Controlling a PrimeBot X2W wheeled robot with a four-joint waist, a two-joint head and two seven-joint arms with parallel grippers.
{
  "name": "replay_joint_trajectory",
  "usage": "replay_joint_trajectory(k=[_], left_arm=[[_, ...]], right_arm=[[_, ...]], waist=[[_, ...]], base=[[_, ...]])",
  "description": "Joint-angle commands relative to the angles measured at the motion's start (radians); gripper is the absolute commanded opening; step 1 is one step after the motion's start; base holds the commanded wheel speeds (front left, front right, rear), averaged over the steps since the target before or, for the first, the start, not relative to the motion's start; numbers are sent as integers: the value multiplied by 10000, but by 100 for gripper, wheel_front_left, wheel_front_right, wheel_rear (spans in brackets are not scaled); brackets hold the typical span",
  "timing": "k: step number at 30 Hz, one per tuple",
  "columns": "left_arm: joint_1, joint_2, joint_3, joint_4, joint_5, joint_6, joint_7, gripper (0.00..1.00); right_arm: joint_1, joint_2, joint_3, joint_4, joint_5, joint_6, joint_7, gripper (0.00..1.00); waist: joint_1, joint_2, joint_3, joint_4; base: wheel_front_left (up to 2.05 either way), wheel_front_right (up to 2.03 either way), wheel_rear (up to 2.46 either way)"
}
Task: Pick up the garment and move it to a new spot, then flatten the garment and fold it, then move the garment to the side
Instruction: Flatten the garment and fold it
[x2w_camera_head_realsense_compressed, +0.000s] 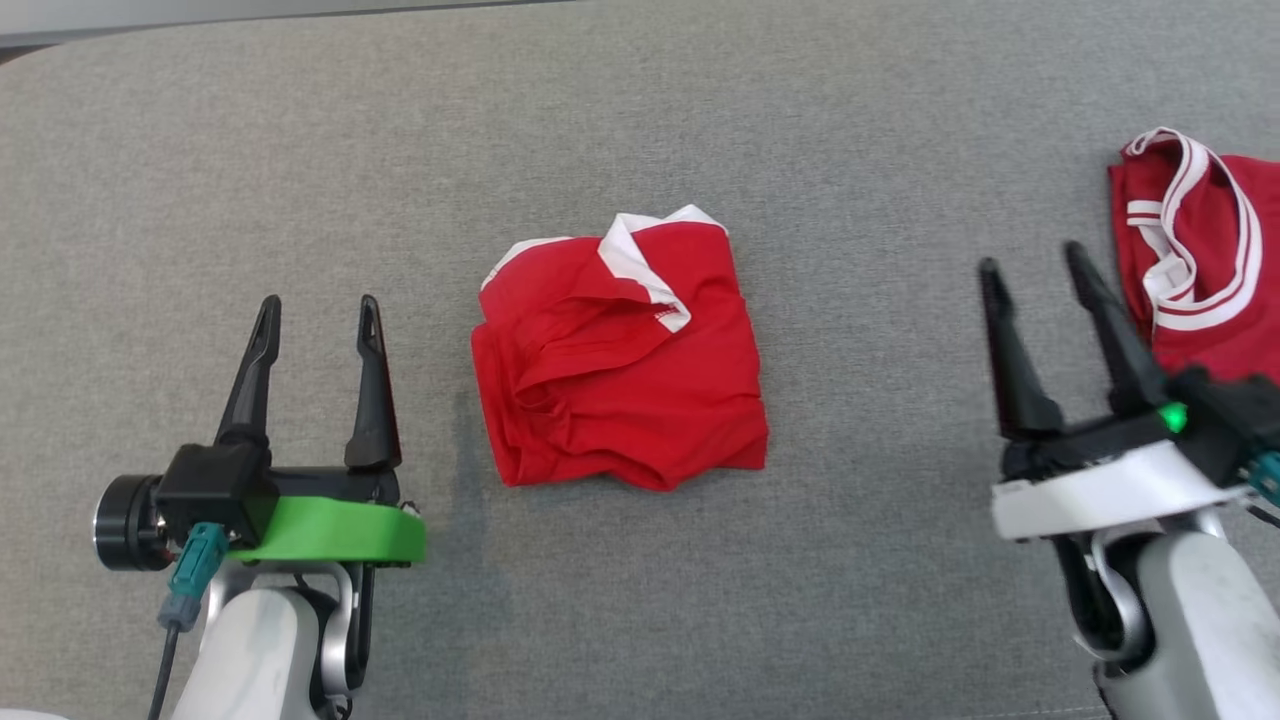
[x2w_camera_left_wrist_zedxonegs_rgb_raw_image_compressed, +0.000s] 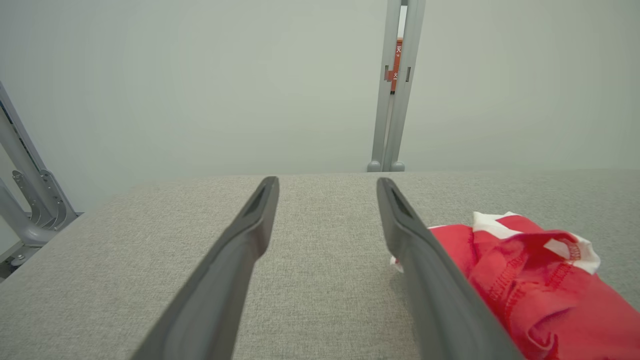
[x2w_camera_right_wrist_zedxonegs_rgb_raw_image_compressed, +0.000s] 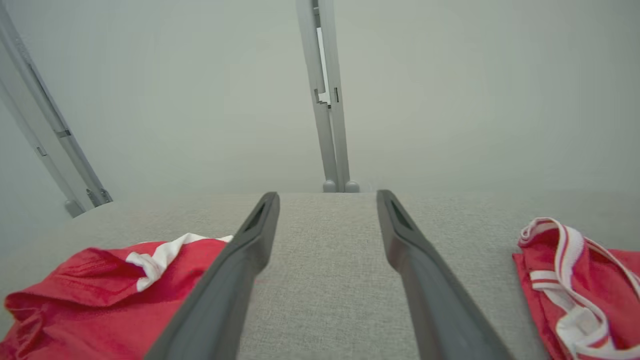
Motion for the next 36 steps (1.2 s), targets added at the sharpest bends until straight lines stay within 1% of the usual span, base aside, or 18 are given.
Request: replay_joint_trajectory(k=[1, 5, 7, 13, 22, 23, 24, 25, 27, 31, 36], left_arm=[[217, 116, 58, -66, 69, 79, 43, 100], [362, 211, 92, -198, 67, 181, 145, 100], [437, 236, 73, -263, 70, 221, 192, 100], [597, 275, 17, -344, 19, 249, 285, 100], [682, 306, -58, -395, -23, 314, 328, 100], [658, 305, -84, -411, -17, 311, 325, 100], [606, 301, -112, -432, -5, 298, 328, 100], [506, 291, -138, -453, 10, 283, 326, 100], [279, 246, -198, -489, 32, 242, 317, 100], [-84, 128, -345, -468, 61, 144, 213, 100], [-514, -113, -614, -287, 101, 4, 74, 100]], right_arm=[[325, 110, -341, -212, -154, -1, 61, 100], [973, 382, -1092, -743, -408, -1, 290, 100], [1157, 474, -1229, -954, -500, -1, 415, 100], [1376, 551, -1284, -1291, -568, -1, 686, 100], [1522, 515, -1285, -1445, -561, -1, 842, 100], [1500, 497, -1279, -1448, -540, -1, 894, 57], [1467, 447, -1213, -1437, -513, 1, 952, 31], [1356, 392, -1075, -1360, -455, -1, 1049, 0], [1044, 200, -723, -1090, -354, -1, 1188, 0], [202, -14, 499, -183, -45, 0, 1325, 0], [-1214, 128, 2327, 1643, 516, 0, 1130, 0]], waist=[[0, -1, -99, -143], [0, -1, -178, -236], [0, -1, -206, -257], [0, -1, -285, -265], [0, -1, -356, -224], [0, -1, -330, -202], [0, -1, -281, -166], [0, -1, -207, -117], [0, -1, -37, 5], [0, -1, 317, 369], [0, -1, 574, 905]], base=[[0, 0, 0], [0, 0, 0], [0, 0, 0], [0, 0, 0], [0, 0, 0], [0, 0, 0], [0, 0, 0], [0, 0, 0], [0, 0, 0], [0, 0, 0], [0, 0, 0]])
